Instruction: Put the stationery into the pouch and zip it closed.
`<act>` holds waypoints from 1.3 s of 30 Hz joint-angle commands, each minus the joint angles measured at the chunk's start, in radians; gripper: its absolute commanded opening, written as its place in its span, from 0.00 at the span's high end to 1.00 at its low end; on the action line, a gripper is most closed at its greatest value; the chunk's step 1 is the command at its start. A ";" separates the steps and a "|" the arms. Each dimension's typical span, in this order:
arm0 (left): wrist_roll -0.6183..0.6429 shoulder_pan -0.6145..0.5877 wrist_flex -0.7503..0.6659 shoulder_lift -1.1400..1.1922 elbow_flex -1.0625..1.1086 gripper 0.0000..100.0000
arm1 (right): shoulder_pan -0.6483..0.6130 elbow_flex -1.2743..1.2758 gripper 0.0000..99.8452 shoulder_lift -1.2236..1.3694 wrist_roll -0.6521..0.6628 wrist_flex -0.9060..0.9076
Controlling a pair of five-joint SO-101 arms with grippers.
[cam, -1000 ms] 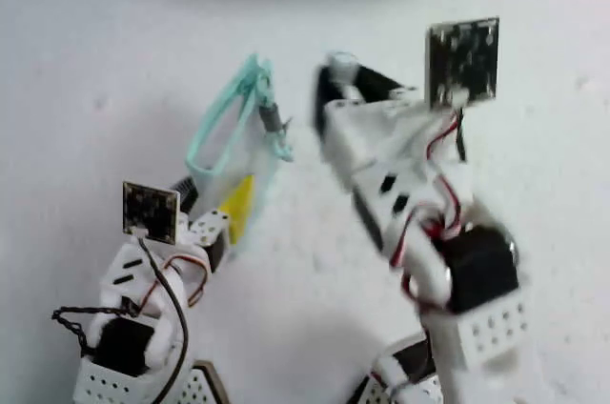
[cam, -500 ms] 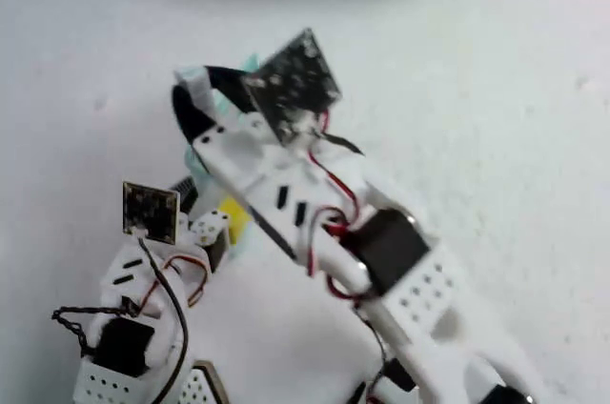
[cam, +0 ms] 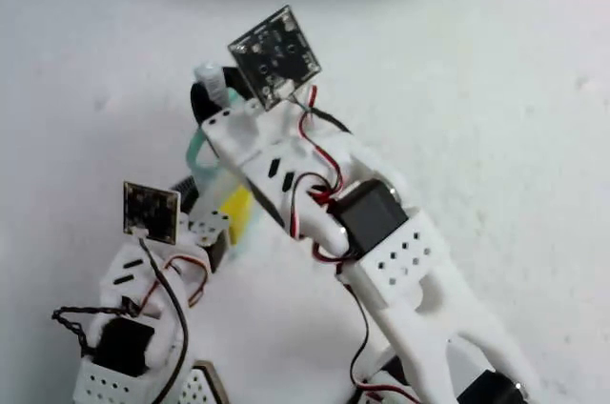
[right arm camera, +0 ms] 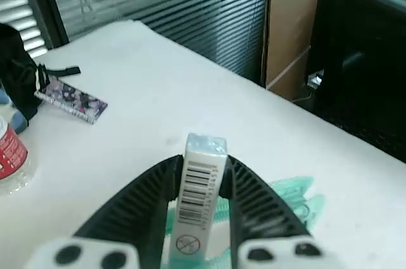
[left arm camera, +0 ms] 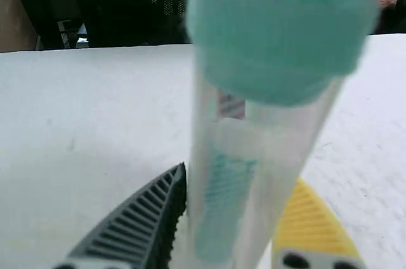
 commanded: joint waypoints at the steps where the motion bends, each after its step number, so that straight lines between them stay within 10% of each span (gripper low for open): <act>1: -0.011 -0.001 -0.028 -0.010 -0.018 0.77 | 0.012 0.023 0.98 0.001 0.011 -0.027; 11: -0.011 -0.001 -0.026 -0.010 -0.017 0.77 | 0.008 0.227 0.97 -0.174 0.011 -0.124; 17: -0.011 -0.001 -0.026 -0.010 -0.017 0.77 | 0.008 0.281 0.77 -0.300 0.005 -0.042; 27: -0.011 -0.001 -0.026 -0.010 -0.017 0.77 | 0.010 0.198 0.79 -0.341 0.002 -0.035; 33: -0.011 -0.001 -0.025 -0.010 -0.017 0.77 | 0.010 0.133 0.99 -0.191 0.012 -0.065; 39: -0.011 -0.001 -0.025 -0.010 -0.017 0.75 | -0.025 0.006 0.98 -0.036 0.140 0.186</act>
